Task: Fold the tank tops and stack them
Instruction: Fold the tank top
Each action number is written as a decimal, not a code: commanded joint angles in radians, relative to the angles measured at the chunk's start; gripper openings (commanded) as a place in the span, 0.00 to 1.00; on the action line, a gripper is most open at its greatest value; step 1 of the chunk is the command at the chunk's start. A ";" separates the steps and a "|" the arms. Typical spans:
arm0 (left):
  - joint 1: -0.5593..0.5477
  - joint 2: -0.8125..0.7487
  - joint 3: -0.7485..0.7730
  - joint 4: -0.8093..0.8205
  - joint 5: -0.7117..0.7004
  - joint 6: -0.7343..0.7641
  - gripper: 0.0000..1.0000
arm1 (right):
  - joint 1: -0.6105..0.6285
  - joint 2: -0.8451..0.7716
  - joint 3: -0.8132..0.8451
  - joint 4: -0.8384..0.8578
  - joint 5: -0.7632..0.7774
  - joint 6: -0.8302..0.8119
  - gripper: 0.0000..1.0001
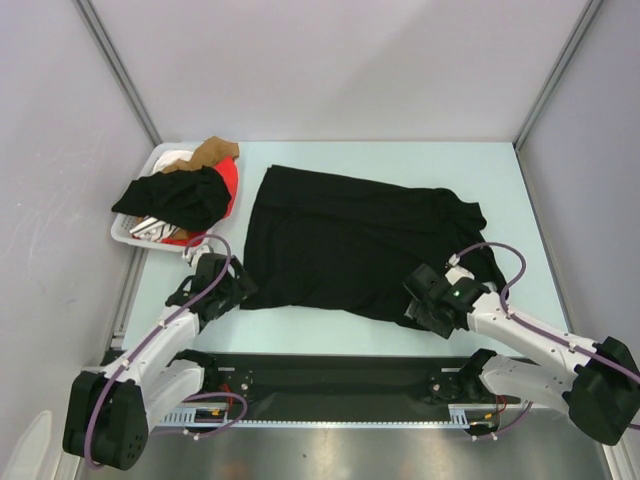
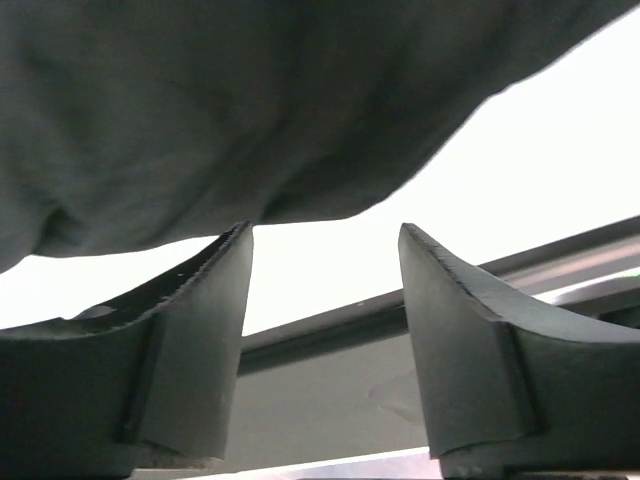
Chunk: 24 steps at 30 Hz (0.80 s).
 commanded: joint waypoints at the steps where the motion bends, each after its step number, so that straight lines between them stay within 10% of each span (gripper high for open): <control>1: 0.011 -0.008 -0.010 -0.007 -0.010 -0.042 0.87 | 0.010 -0.016 -0.029 -0.047 0.065 0.089 0.63; 13: 0.006 -0.017 -0.035 -0.019 0.028 -0.088 0.83 | -0.022 -0.034 -0.116 0.048 0.062 0.097 0.55; 24: 0.005 0.000 -0.035 -0.058 -0.004 -0.117 0.73 | -0.076 -0.022 -0.130 0.084 0.091 0.061 0.01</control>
